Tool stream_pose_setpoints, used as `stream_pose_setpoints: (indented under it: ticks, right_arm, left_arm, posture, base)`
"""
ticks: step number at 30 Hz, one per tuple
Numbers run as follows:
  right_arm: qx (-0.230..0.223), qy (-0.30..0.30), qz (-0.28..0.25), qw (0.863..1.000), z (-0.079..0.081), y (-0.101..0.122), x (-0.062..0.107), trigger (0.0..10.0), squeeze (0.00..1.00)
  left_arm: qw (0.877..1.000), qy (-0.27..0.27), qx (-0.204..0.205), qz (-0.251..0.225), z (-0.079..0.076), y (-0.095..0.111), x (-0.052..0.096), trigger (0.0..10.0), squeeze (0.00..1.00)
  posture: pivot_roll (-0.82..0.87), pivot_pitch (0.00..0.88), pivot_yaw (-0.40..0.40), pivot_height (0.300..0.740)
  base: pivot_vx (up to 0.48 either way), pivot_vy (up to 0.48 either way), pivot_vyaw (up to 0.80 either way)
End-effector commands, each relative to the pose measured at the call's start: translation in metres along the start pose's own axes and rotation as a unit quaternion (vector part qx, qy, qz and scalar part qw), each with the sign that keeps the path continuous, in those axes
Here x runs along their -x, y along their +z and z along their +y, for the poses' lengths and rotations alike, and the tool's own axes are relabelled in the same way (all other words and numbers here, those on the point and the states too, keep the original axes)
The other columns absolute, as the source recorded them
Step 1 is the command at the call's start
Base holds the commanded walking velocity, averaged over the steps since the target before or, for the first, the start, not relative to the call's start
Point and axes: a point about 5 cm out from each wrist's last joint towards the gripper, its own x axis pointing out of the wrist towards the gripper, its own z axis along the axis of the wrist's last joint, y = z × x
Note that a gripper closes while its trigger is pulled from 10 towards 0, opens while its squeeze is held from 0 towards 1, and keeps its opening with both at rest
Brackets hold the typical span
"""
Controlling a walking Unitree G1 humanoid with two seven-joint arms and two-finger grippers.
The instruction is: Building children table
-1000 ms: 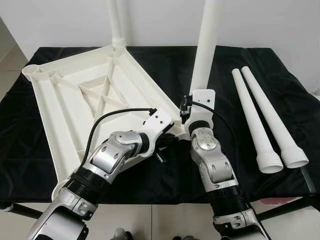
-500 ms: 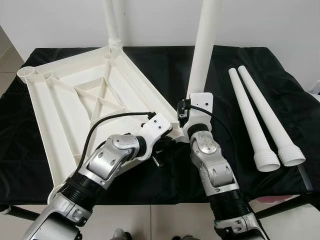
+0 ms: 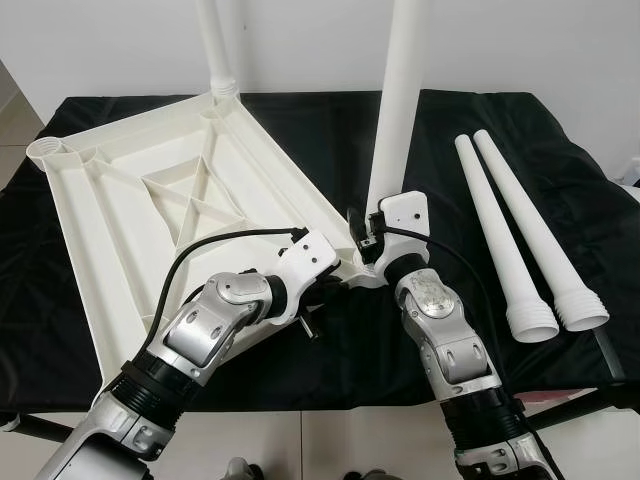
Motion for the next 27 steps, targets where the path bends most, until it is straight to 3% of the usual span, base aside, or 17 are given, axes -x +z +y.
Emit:
stream_pose_setpoints:
  ticks: [1,2,3,4,6,9,12,15,17,18,20,21,23,24,25,26,27]
  right_arm:
    - [-0.095,-0.008,0.098,0.991,-0.007,-0.035,0.005,0.0,0.0]
    - [-0.153,-0.024,0.107,0.982,-0.013,-0.035,0.003,0.0,0.0]
    - [-0.153,-0.024,0.107,0.982,-0.013,-0.035,0.003,0.0,0.0]
    - [-0.121,-0.018,0.089,0.989,-0.016,-0.031,0.003,0.0,0.0]
    - [0.027,0.026,0.038,0.999,-0.011,-0.021,0.004,0.0,0.0]
    - [0.098,0.069,0.012,0.993,-0.001,-0.019,0.008,0.0,0.0]
    - [0.132,0.09,0.0,0.987,0.005,-0.019,0.01,0.0,0.0]
    - [0.079,0.068,0.018,0.994,0.0,-0.02,0.008,0.0,0.0]
    - [-0.093,0.012,0.066,0.993,-0.012,-0.025,0.004,0.0,0.0]
    - [-0.093,0.012,0.066,0.993,-0.012,-0.025,0.004,0.0,0.0]
    - [-0.158,-0.003,0.077,0.984,-0.02,-0.027,0.003,0.0,0.0]
    - [-0.066,-0.004,0.053,0.996,-0.023,-0.022,0.002,0.0,0.0]
    - [-0.066,-0.004,0.053,0.996,-0.023,-0.022,0.002,0.0,0.0]
    - [0.005,0.001,0.033,0.999,-0.024,-0.018,0.002,0.0,0.0]
    - [0.005,0.001,0.033,0.999,-0.024,-0.018,0.002,0.0,0.0]
    - [0.086,0.025,-0.003,0.996,-0.017,-0.011,0.003,0.0,0.0]
    - [0.114,0.056,-0.036,0.991,-0.007,-0.004,0.005,0.0,0.0]
  left_arm:
    - [0.991,-0.087,-0.067,-0.081,-0.01,0.033,0.012,0.0,0.0]
    - [0.989,-0.097,-0.077,-0.074,-0.012,0.029,0.016,0.0,0.0]
    - [0.989,-0.097,-0.077,-0.074,-0.012,0.029,0.016,0.0,0.0]
    - [0.988,-0.107,-0.082,-0.069,-0.013,0.026,0.02,0.0,0.0]
    - [0.989,-0.109,-0.085,-0.06,-0.012,0.022,0.024,0.0,0.0]
    - [0.989,-0.107,-0.084,-0.059,-0.011,0.021,0.024,0.0,0.0]
    - [0.989,-0.104,-0.082,-0.06,-0.011,0.021,0.024,0.0,0.0]
    - [0.99,-0.103,-0.08,-0.061,-0.011,0.021,0.023,0.0,0.0]
    - [0.99,-0.104,-0.079,-0.062,-0.012,0.021,0.024,0.0,0.0]
    - [0.99,-0.104,-0.079,-0.062,-0.012,0.021,0.024,0.0,0.0]
    - [0.99,-0.103,-0.079,-0.062,-0.012,0.02,0.024,0.0,0.0]
    - [0.99,-0.103,-0.079,-0.062,-0.012,0.02,0.025,0.0,0.0]
    - [0.99,-0.103,-0.079,-0.062,-0.012,0.02,0.025,0.0,0.0]
    - [0.99,-0.102,-0.078,-0.062,-0.012,0.02,0.025,0.0,0.0]
    - [0.99,-0.102,-0.078,-0.062,-0.012,0.02,0.025,0.0,0.0]
    - [0.99,-0.103,-0.079,-0.062,-0.012,0.02,0.025,0.0,0.0]
    - [0.989,-0.105,-0.079,-0.062,-0.012,0.019,0.025,0.0,0.0]
  posture:
    - [0.04,0.166,0.024,0.74]
    - [0.04,0.164,0.024,0.74]
    - [0.04,0.164,0.024,0.74]
    - [0.04,0.166,0.025,0.74]
    - [0.04,0.163,0.023,0.74]
    - [0.04,0.163,0.02,0.74]
    - [0.04,0.164,0.019,0.74]
    - [0.04,0.165,0.018,0.74]
    - [0.04,0.165,0.018,0.74]
    - [0.04,0.165,0.018,0.74]
    - [0.04,0.165,0.019,0.74]
    - [0.04,0.165,0.021,0.74]
    - [0.04,0.165,0.021,0.74]
    - [0.04,0.165,0.021,0.74]
    - [0.04,0.165,0.021,0.74]
    - [0.04,0.164,0.023,0.74]
    - [0.04,0.162,0.022,0.74]
  base:
    - [0.0,0.0,0.0]
    - [0.0,0.0,0.0]
    - [0.0,0.0,0.0]
    - [0.0,0.0,0.0]
    - [0.0,0.0,0.0]
    - [0.0,0.0,0.0]
    - [0.0,0.0,0.0]
    - [0.0,0.0,0.0]
    - [0.0,0.0,0.0]
    - [0.0,0.0,0.0]
    - [0.0,0.0,0.0]
    - [0.0,0.0,0.0]
    - [0.0,0.0,0.0]
    - [0.0,0.0,0.0]
    - [0.0,0.0,0.0]
    - [0.0,0.0,0.0]
    - [0.0,0.0,0.0]
